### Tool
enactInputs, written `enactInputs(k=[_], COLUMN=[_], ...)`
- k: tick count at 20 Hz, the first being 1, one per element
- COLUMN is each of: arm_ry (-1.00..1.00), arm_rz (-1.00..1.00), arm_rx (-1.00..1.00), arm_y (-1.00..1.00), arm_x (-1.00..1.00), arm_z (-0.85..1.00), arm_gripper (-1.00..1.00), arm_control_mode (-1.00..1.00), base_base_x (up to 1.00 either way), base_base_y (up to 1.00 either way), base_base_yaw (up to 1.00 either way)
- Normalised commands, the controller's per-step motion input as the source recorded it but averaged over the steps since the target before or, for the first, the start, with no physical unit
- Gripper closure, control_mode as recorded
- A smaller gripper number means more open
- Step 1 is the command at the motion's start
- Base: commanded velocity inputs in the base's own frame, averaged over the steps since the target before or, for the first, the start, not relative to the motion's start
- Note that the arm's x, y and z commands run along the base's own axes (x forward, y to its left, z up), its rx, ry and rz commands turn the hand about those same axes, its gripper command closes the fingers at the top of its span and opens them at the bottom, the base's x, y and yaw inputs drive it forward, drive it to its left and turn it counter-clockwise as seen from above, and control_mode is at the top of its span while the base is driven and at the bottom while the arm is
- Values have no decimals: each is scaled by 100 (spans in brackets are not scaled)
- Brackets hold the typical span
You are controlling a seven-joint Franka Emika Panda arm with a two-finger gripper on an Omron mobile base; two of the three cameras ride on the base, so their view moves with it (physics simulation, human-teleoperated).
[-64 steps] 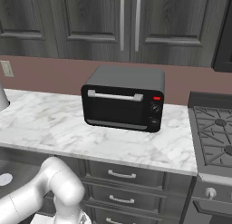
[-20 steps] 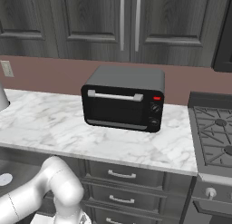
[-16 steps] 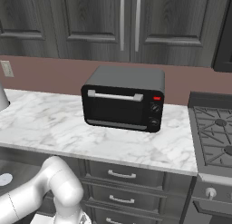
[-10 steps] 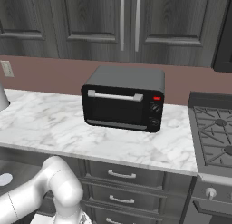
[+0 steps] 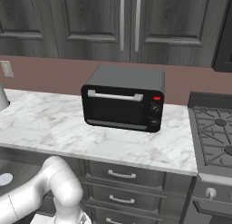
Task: Take the pizza cutter from the drawer on the left and place it on the dining counter for cutting.
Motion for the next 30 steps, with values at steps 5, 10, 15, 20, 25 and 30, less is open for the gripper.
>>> enactInputs(k=[5, 10, 15, 20, 25, 30], arm_ry=[0, 0, 0, 0, 0, 0], arm_rz=[0, 0, 0, 0, 0, 0], arm_rx=[0, 0, 0, 0, 0, 0], arm_y=[0, 0, 0, 0, 0, 0], arm_x=[0, 0, 0, 0, 0, 0], arm_z=[-4, 0, 0, 0, 0, 0], arm_gripper=[-100, -100, -100, -100, 100, 100], arm_control_mode=[-100, -100, -100, -100, -100, -100], base_base_x=[0, 0, 0, 0, 0, 0], base_base_y=[0, 0, 0, 0, 0, 0], base_base_yaw=[0, 0, 0, 0, 0, 0])
